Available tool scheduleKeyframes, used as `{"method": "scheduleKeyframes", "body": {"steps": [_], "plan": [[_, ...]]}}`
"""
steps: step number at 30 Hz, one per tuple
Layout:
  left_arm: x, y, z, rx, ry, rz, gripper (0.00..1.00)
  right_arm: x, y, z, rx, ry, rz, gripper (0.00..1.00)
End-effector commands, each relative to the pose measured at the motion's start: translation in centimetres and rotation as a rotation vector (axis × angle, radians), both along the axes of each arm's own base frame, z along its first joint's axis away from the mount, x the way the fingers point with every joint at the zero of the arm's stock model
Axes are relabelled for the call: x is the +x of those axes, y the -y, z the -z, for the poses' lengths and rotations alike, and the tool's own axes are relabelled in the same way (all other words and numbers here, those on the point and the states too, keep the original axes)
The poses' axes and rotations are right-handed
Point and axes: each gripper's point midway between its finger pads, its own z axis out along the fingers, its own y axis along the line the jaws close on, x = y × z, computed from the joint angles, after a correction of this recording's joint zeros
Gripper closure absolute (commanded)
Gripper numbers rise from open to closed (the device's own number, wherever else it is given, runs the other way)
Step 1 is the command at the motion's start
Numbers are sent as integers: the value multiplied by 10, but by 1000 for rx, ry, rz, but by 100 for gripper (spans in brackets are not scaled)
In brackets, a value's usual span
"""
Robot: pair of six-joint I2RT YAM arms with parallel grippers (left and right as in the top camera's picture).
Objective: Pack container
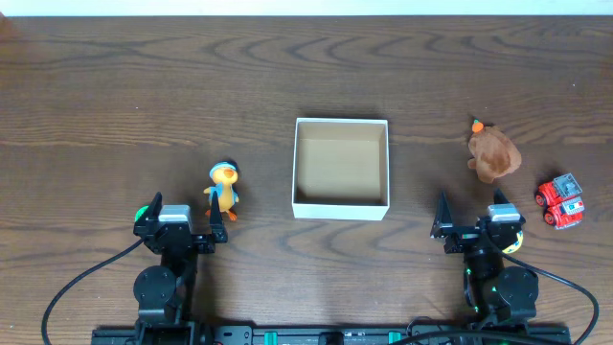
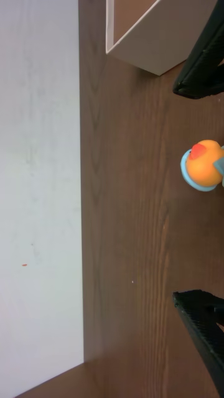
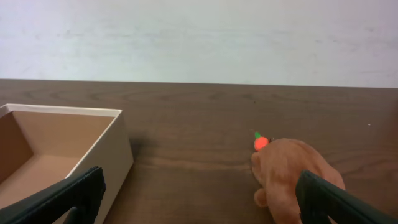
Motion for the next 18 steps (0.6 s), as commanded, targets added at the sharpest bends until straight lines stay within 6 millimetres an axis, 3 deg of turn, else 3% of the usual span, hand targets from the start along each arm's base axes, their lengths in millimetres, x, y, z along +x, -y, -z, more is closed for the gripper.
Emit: {"method": "scheduleKeyframes", "body": {"steps": [1, 13, 18], "plan": [[-1, -5, 15, 17, -50, -23, 2, 0, 1, 1, -14, 1, 2, 1], [-1, -5, 15, 17, -50, -23, 2, 0, 1, 1, -14, 0, 0, 1], [-1, -5, 15, -4, -49, -25, 2, 0, -1, 5, 75, -23, -1, 1]]}}
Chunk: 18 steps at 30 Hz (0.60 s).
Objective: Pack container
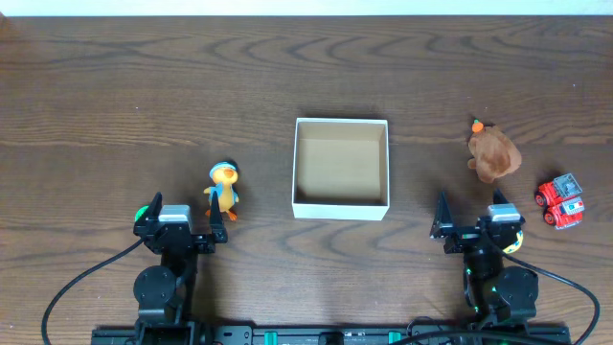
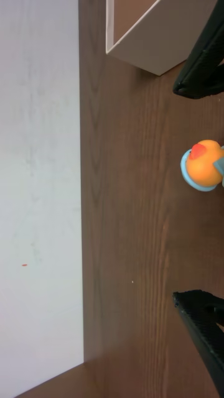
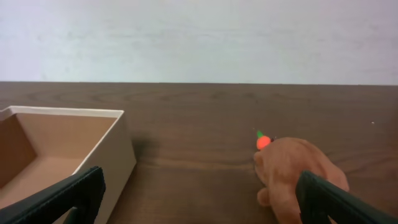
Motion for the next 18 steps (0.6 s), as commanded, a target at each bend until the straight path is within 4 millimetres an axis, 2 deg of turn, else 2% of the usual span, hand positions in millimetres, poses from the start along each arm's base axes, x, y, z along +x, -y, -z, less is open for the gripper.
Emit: {"method": "scheduleKeyframes", "body": {"steps": [1, 5, 8, 10, 14, 18], "plan": [[-1, -5, 15, -39, -50, -30, 2, 1, 0, 6, 54, -29, 3, 1], [-4, -5, 16, -206, -86, -55, 2, 1, -11, 12, 72, -72, -59, 1], [-6, 2, 2, -233, -104, -21, 2, 2, -13, 3, 93, -100, -68, 1], [-8, 2, -14, -234, -119, -21, 2, 1, -13, -10, 97, -132, -66, 1], [-10, 2, -47, -229, -187, -29, 2, 3, -8, -49, 85, -196, -41, 1], [-8, 2, -68, -226, -304, -43, 2, 10, 0, -81, 64, -313, -20, 1]]}}
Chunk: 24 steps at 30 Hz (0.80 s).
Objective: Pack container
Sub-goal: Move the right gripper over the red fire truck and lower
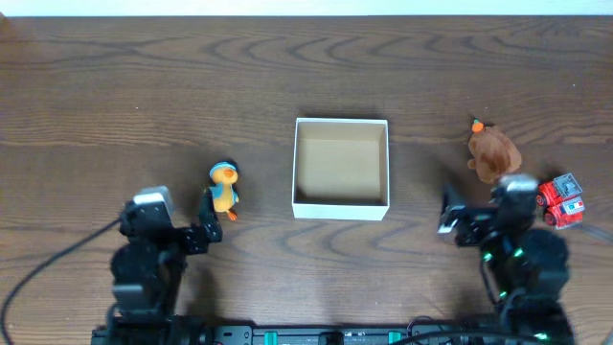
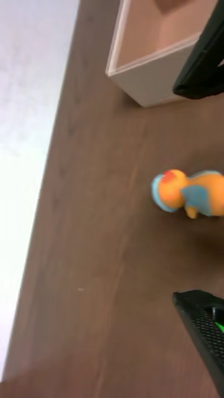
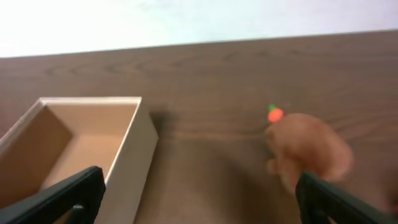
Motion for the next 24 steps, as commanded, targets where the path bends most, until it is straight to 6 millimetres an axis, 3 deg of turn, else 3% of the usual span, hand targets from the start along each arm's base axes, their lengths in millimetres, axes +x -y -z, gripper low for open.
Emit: {"method": "scheduleKeyframes", "body": {"steps": [1, 4, 10, 15, 18, 24], "plan": [[5, 1, -29, -18, -67, 0, 2, 10, 2, -40, -27, -41, -27, 1], [5, 1, -36, -18, -193, -2, 2, 15, 5, -57, -61, -168, -69, 1], [0, 1, -38, -16, -410, -3, 2, 18, 38, -70, -14, -513, 23, 1], [3, 1, -29, -15, -472, -4, 2, 25, 57, -67, -11, -661, 86, 1], [3, 1, -27, -15, -480, -4, 2, 28, 83, -62, -123, -698, 168, 1], [1, 1, -26, -19, -486, -6, 2, 27, 124, -48, -287, -766, 109, 1]]}}
